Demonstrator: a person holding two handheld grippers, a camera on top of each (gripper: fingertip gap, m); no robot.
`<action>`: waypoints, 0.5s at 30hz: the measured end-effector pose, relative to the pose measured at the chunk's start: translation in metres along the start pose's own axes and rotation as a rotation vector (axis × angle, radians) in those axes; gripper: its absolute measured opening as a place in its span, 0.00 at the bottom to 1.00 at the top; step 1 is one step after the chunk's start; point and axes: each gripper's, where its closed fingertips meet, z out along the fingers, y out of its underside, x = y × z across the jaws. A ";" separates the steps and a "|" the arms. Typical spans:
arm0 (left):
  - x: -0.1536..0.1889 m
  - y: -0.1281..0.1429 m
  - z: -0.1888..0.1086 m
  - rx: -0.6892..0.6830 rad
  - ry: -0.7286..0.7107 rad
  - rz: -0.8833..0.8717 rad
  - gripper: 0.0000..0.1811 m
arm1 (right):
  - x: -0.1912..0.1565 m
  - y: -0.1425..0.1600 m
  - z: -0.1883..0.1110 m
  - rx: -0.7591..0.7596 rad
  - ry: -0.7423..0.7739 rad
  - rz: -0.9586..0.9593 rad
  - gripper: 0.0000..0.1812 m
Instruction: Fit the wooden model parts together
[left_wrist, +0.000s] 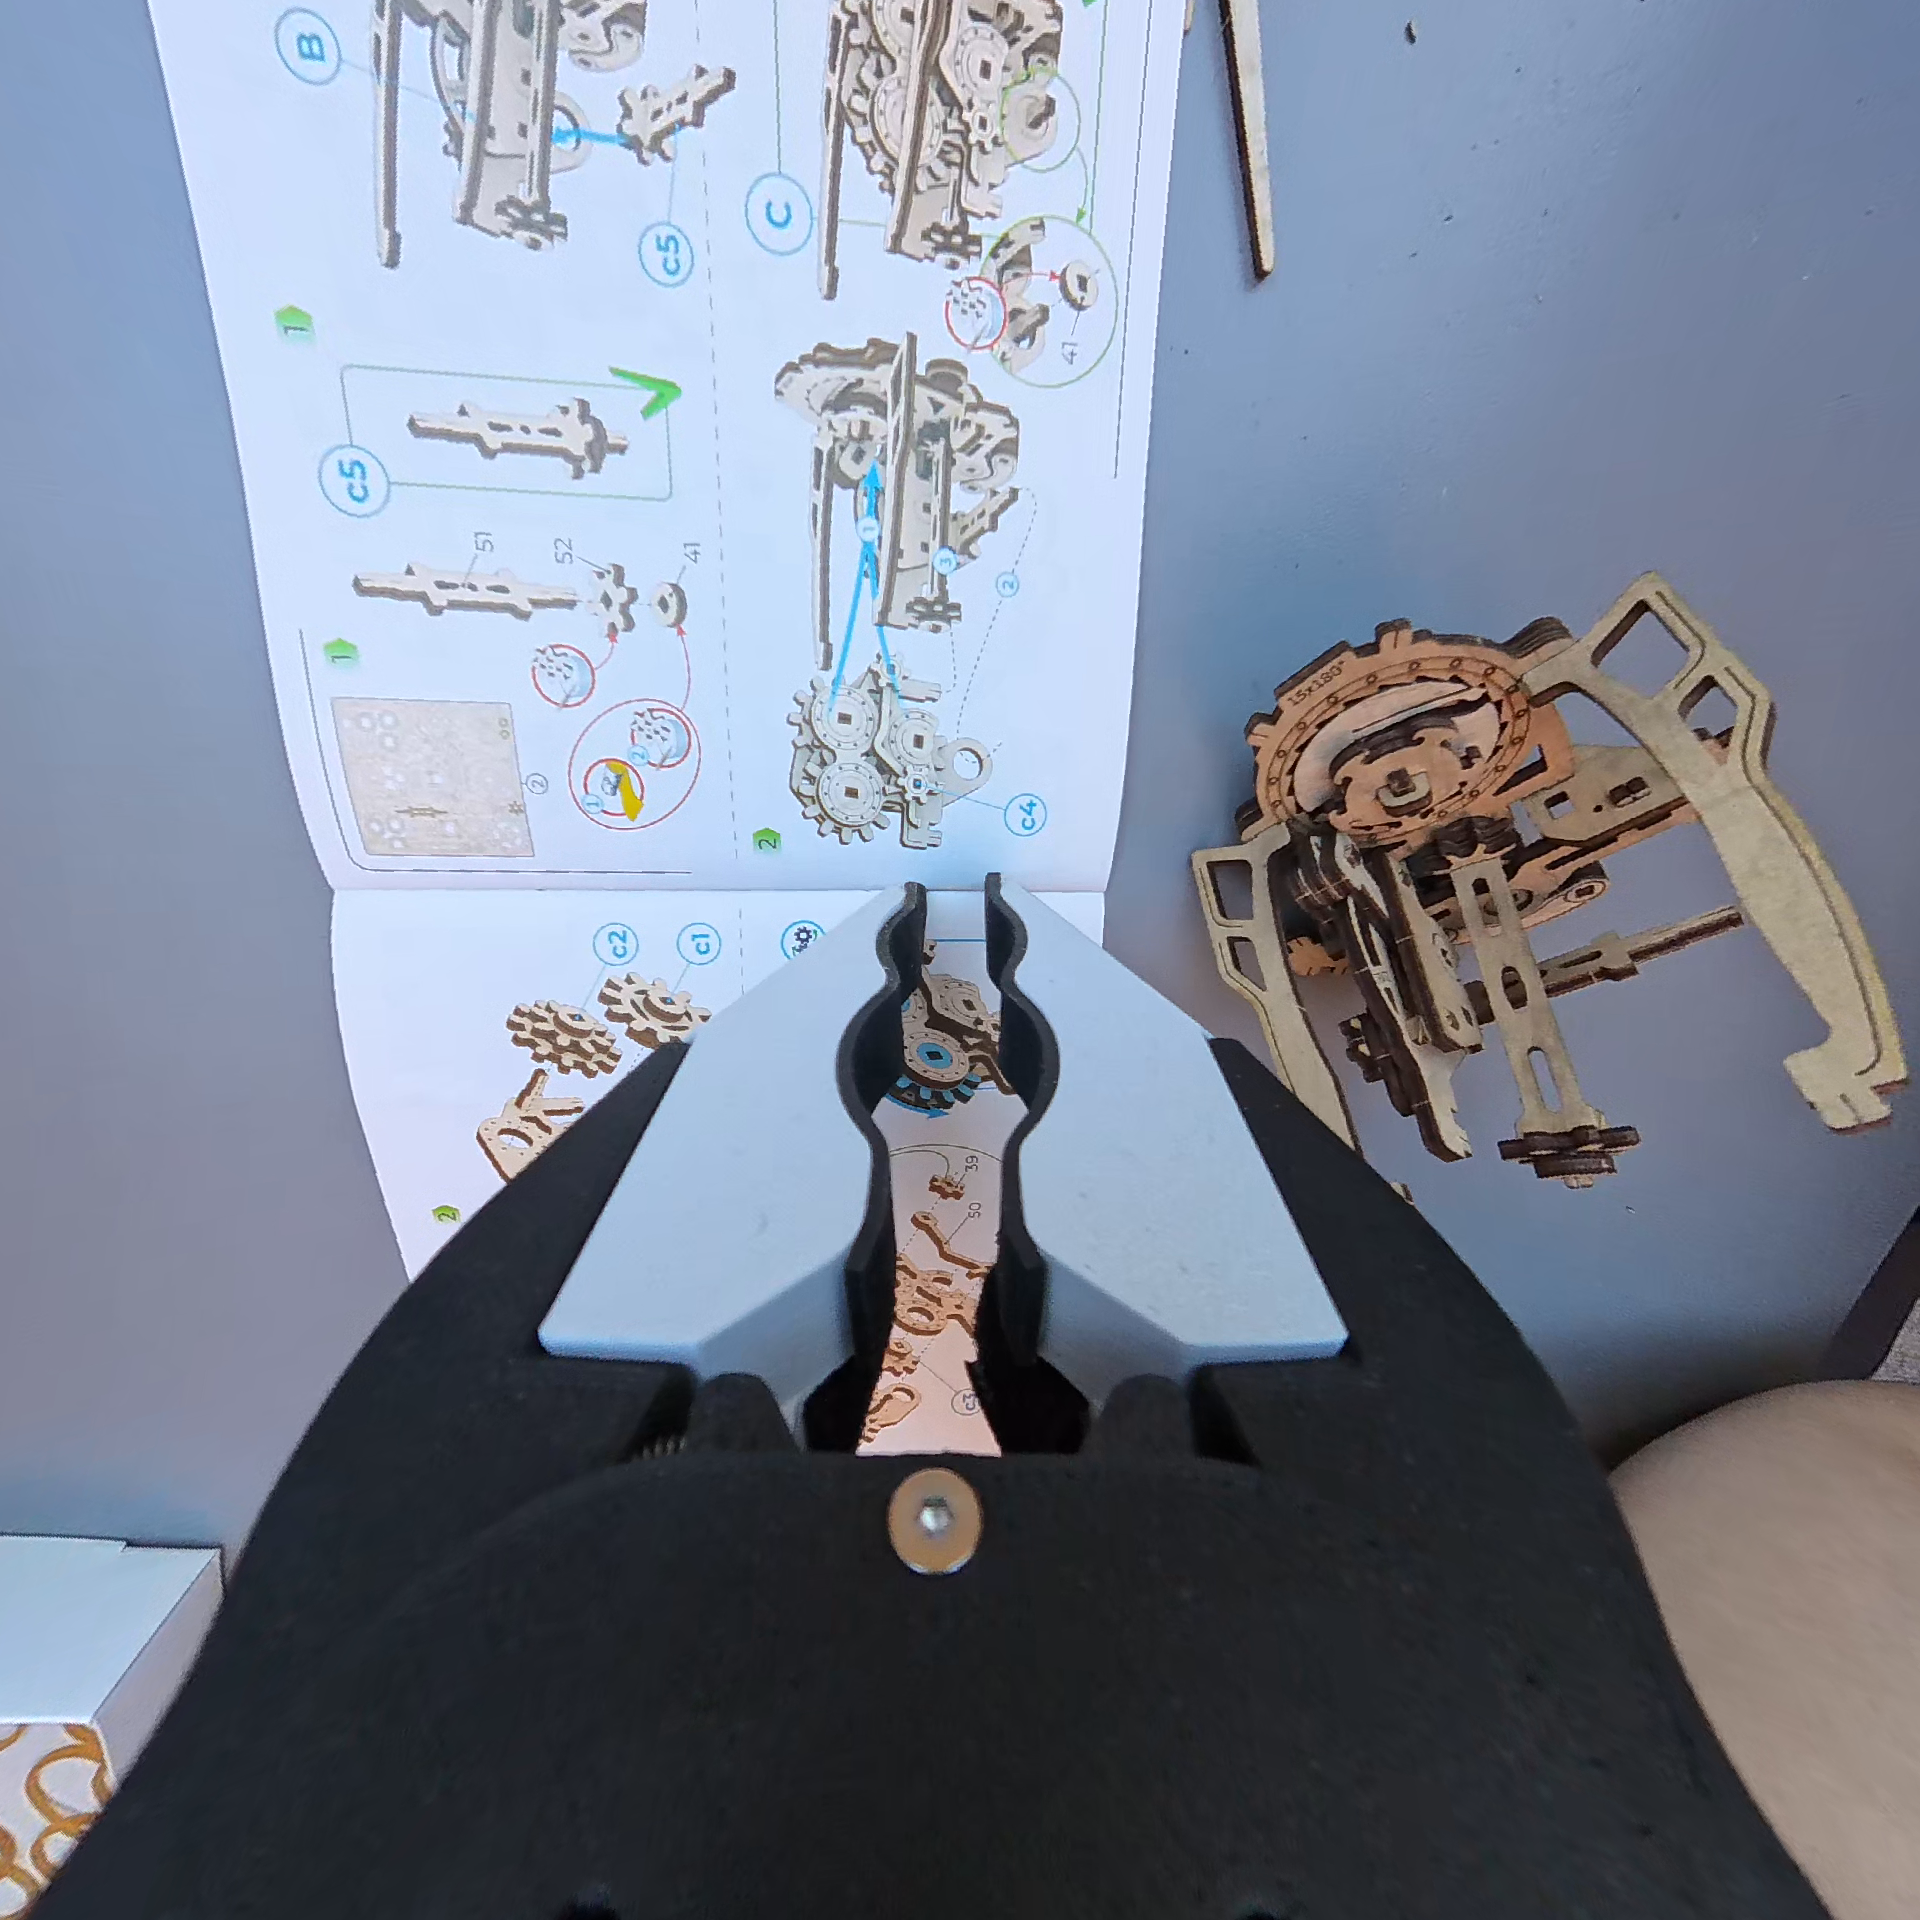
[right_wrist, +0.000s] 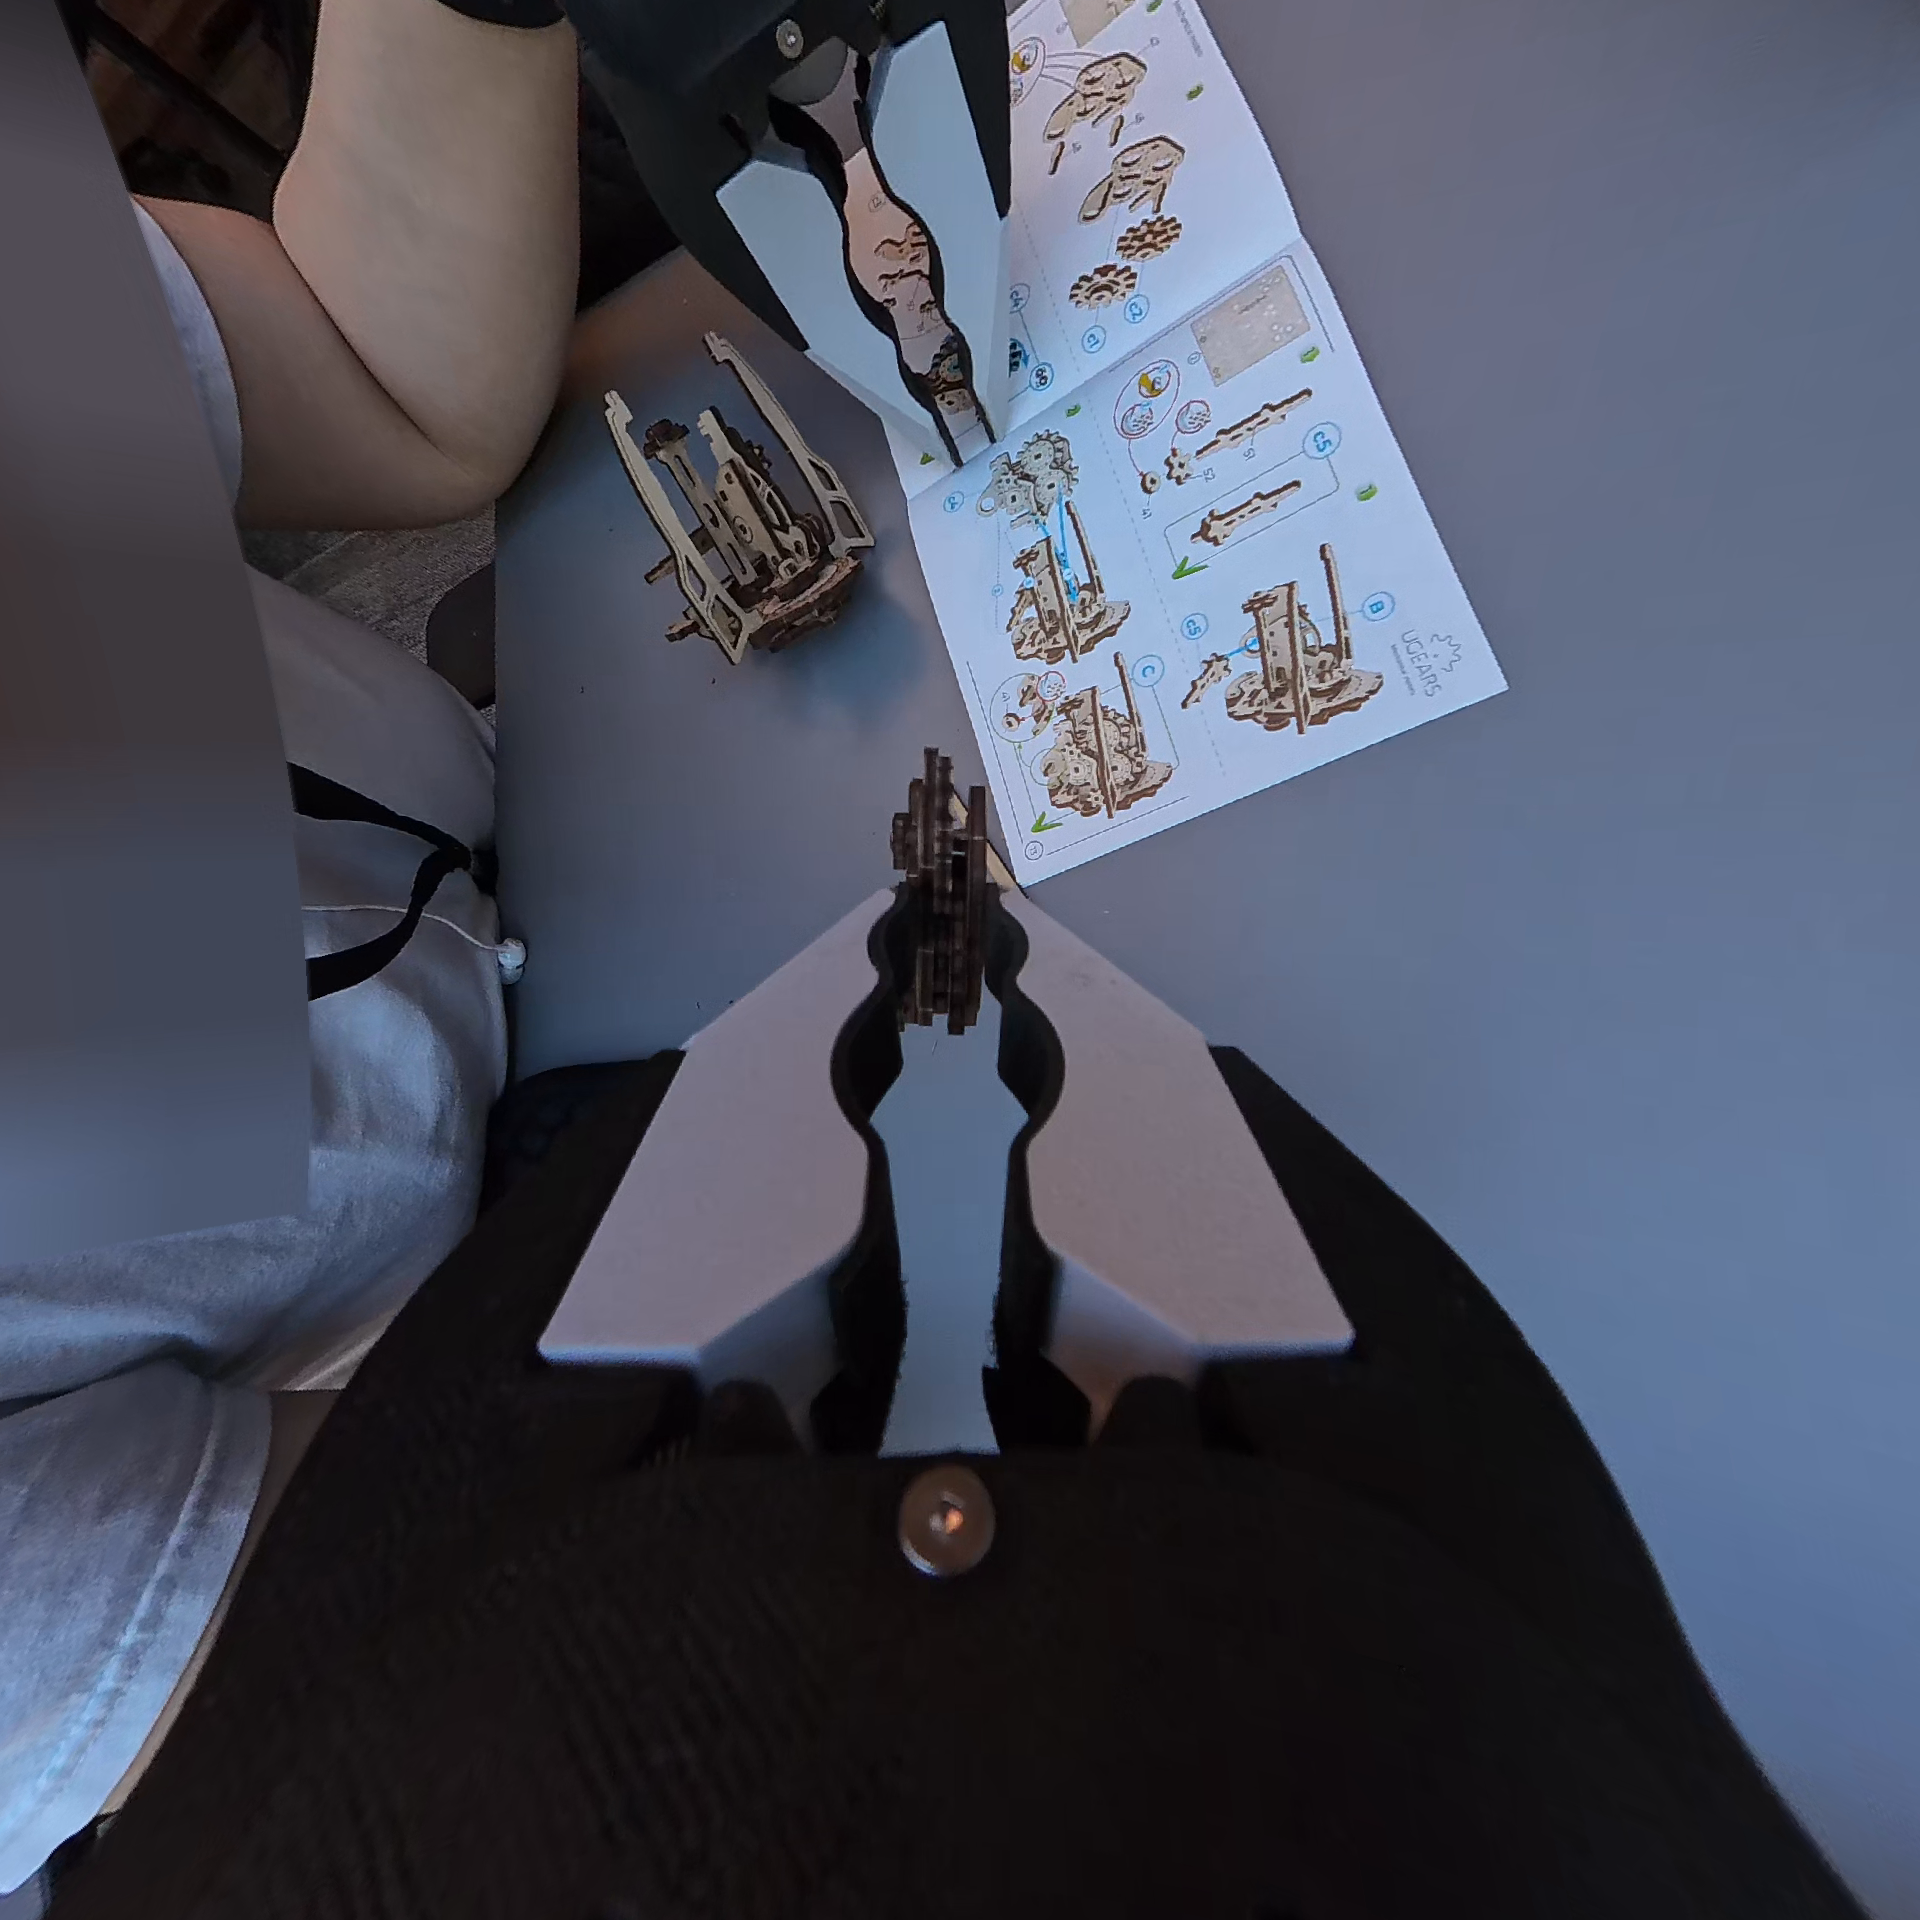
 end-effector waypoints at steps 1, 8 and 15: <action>0.000 0.000 0.000 -0.001 -0.001 0.001 0.05 | 0.000 0.000 0.000 0.000 0.002 -0.001 0.06; 0.000 0.000 0.000 -0.005 -0.005 0.004 0.05 | 0.000 0.000 0.001 -0.002 -0.003 -0.001 0.06; 0.000 0.000 0.000 -0.006 -0.004 0.000 0.05 | 0.000 0.001 0.003 -0.013 -0.002 -0.003 0.06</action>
